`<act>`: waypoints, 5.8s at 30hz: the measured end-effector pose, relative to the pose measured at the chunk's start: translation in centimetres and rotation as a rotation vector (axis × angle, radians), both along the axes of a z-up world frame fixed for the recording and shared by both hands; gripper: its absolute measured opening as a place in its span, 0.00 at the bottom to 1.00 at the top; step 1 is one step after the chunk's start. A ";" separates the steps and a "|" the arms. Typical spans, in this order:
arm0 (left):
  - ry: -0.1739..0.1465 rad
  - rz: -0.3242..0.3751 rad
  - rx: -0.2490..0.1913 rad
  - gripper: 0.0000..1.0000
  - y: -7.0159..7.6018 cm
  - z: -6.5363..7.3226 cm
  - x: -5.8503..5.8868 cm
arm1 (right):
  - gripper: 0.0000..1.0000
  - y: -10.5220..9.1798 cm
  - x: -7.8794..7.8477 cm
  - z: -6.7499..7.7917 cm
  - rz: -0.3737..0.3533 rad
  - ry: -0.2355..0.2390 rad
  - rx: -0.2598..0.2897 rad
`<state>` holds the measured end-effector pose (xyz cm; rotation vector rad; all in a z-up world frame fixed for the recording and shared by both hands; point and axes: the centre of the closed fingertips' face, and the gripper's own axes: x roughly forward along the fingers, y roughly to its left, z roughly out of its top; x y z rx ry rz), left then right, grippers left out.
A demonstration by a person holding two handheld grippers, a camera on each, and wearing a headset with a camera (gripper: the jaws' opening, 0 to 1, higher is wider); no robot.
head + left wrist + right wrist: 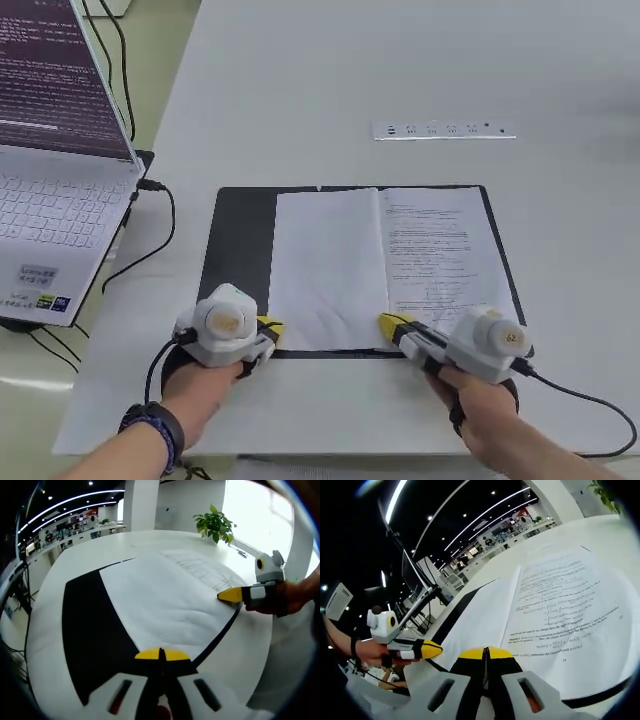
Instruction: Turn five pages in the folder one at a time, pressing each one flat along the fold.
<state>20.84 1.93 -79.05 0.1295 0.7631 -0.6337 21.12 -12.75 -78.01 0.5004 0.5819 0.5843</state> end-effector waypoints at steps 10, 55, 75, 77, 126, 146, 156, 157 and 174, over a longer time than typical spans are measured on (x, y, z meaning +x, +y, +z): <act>-0.008 0.024 0.011 0.00 -0.1 0.0 0.0 | 0.00 -0.1 -0.5 -0.1 -0.009 0.049 0.020; -0.064 0.189 -0.084 0.42 -0.9 7.6 -1.8 | 0.44 -5.6 -4.8 4.8 0.218 -0.015 -0.064; -0.140 0.247 -0.135 0.56 0.0 13.3 -2.3 | 0.62 -12.1 -3.3 10.6 0.073 -0.153 -0.111; -0.143 0.246 -0.128 0.58 0.0 13.4 -2.6 | 0.63 -12.5 -3.6 10.6 0.060 -0.156 -0.128; -0.041 -0.068 -0.110 0.68 -12.1 11.8 -4.0 | 0.75 -15.1 -8.9 10.4 0.074 -0.080 -0.166; -0.027 -0.212 -0.088 0.65 -20.1 10.8 -1.8 | 0.77 -15.7 -9.3 9.3 0.155 -0.052 -0.147; 0.016 -0.307 -0.058 0.63 -23.9 9.2 -1.1 | 0.78 -16.3 -9.9 8.8 0.176 -0.031 -0.128; 0.017 -0.316 -0.054 0.63 -24.2 9.1 -1.0 | 0.78 -16.3 -10.1 8.7 0.186 -0.030 -0.135; 0.020 -0.360 0.106 0.59 -29.0 2.9 1.6 | 0.78 -16.4 -9.8 7.6 0.234 -0.006 -0.140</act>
